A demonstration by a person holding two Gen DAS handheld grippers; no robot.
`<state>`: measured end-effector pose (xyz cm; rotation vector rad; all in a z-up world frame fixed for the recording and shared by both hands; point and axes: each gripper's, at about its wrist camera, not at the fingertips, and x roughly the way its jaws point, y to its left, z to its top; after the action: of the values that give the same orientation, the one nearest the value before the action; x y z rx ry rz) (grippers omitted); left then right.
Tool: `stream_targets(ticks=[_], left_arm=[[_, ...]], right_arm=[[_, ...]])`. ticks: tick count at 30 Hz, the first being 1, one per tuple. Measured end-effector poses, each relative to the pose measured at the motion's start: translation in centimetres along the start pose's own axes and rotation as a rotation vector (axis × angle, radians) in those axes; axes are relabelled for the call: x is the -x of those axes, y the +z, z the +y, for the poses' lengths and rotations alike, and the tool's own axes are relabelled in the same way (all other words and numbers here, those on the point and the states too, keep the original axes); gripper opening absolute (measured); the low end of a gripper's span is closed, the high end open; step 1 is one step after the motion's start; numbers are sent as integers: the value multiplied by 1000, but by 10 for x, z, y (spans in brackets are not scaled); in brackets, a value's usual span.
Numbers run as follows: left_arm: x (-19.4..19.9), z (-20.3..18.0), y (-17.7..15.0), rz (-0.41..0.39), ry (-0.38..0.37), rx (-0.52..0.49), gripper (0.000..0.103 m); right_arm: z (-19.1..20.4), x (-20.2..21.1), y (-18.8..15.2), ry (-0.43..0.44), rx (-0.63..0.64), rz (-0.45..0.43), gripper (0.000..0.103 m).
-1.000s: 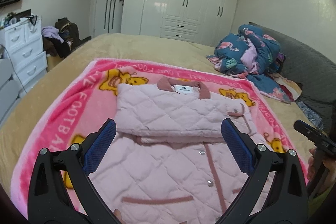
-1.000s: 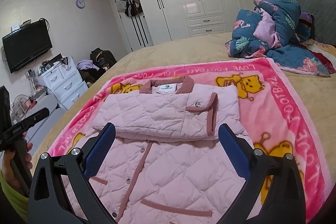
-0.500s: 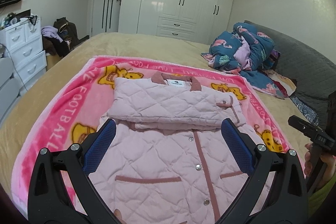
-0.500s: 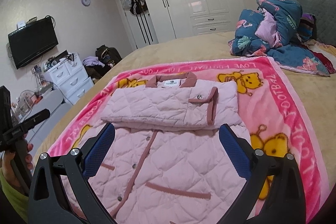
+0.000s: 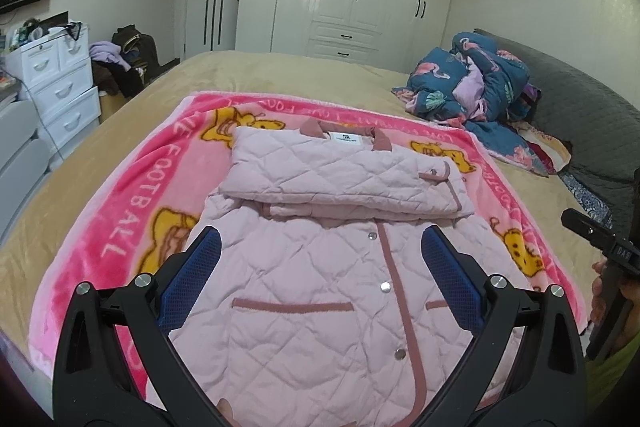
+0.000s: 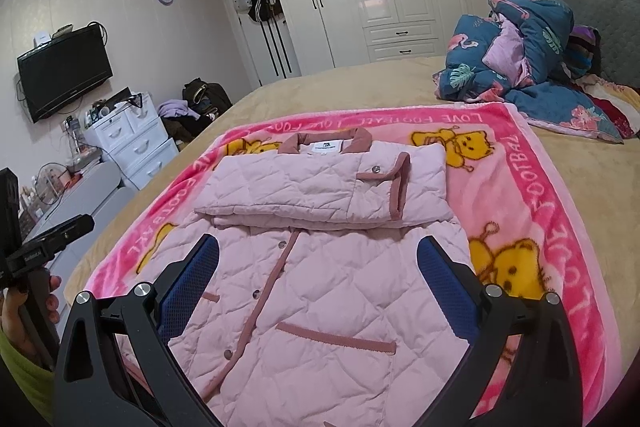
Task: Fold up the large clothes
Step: 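Move both tools back toward the ribbed hem of the jacket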
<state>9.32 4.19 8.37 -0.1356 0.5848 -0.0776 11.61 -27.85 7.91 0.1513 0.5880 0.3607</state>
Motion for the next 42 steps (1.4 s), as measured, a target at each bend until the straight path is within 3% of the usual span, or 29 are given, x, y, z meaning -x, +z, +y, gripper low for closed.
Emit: stream_targets(ticks=[13, 26, 42], left_arm=[[5, 7, -22, 43, 42, 7, 94], [0, -2, -52, 103, 34, -27, 94], [-7, 6, -78, 166, 58, -27, 94]], right_arm=[[4, 9, -20, 7, 20, 35, 99], [3, 6, -48, 5, 28, 119, 99], [-28, 6, -83, -55, -2, 208, 99]])
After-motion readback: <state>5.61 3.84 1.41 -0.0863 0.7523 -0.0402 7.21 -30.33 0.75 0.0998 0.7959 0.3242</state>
